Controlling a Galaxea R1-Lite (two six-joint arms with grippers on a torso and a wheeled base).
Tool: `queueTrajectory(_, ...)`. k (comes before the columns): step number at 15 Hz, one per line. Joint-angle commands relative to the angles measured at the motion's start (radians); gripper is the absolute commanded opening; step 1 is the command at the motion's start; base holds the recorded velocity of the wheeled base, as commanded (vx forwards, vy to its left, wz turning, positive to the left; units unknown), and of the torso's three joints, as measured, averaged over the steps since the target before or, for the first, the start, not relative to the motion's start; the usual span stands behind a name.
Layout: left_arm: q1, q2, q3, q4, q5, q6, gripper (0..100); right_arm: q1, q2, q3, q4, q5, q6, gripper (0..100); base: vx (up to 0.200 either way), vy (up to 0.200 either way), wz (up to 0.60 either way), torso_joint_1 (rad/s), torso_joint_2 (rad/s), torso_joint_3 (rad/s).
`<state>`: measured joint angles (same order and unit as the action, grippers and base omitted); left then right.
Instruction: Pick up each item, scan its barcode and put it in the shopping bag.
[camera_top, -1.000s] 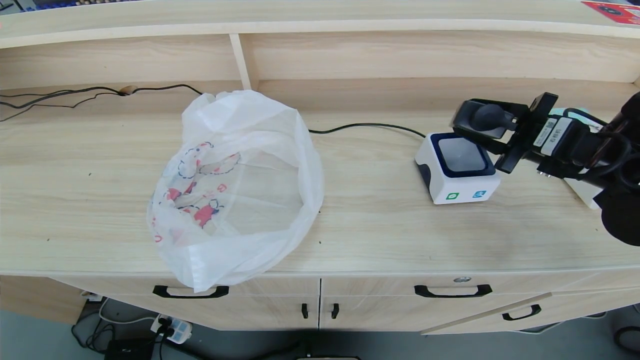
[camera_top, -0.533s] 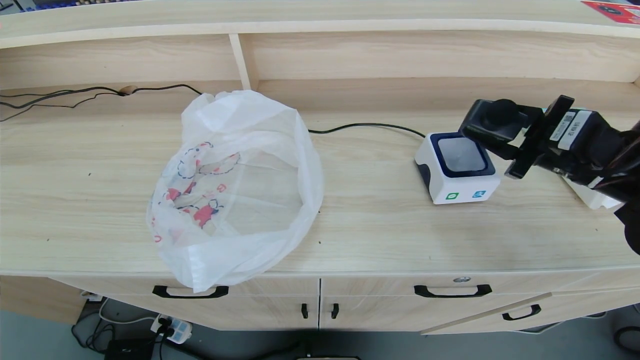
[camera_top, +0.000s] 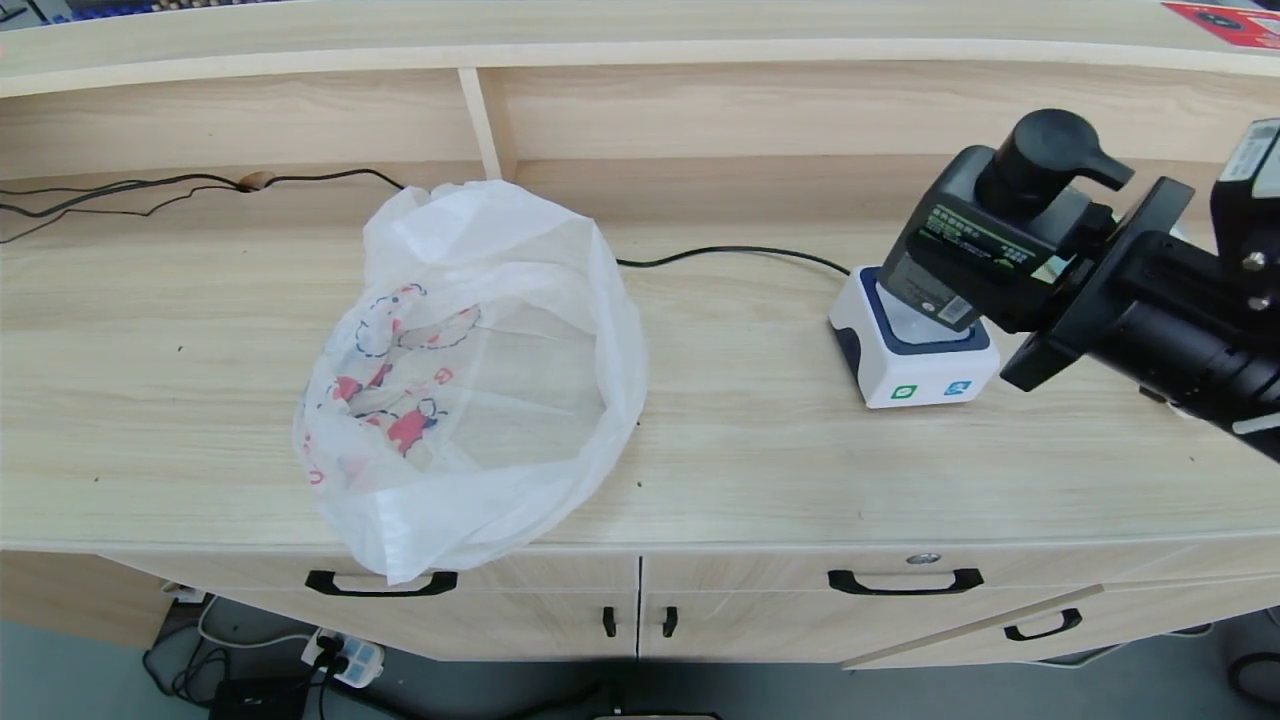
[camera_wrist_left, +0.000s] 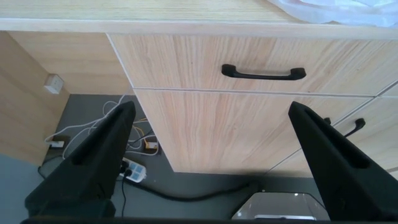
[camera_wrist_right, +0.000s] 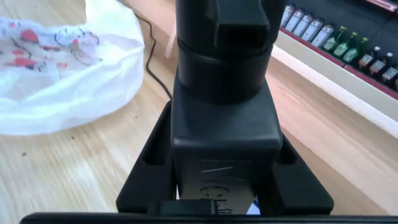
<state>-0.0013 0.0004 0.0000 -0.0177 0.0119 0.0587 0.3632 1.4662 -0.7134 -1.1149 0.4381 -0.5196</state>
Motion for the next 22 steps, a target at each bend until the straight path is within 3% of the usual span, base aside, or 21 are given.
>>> queueTrajectory(1,0.0,0.0,0.0,-0.001,0.0,-0.005,100,0.042,-0.032,-0.012,-0.002,-0.033,0.049,0,0.0,0.0,0.0,0.0,0.0,0.0)
queueTrajectory(6,0.0,0.0,0.0,-0.001,0.0,-0.008,100,0.053,-0.11,0.092,0.001,-0.24,0.325,0,0.0,0.0,0.0,0.0,0.0,0.0)
queueTrajectory(12,0.0,0.0,0.0,0.001,0.0,-0.01,100,0.049,-0.124,0.14,0.001,-0.24,0.352,0,-0.167,0.167,0.0,0.005,0.0,0.001)
queueTrajectory(17,0.0,0.0,0.0,-0.001,0.0,-0.01,100,0.048,-0.122,0.138,0.006,-0.239,0.355,0,0.0,0.04,0.0,-0.002,0.0,0.0)
queueTrajectory(22,0.0,0.0,0.0,-0.001,0.0,-0.008,100,0.049,-0.113,0.126,0.009,-0.239,0.355,0,0.0,0.0,0.6,0.009,0.0,0.002)
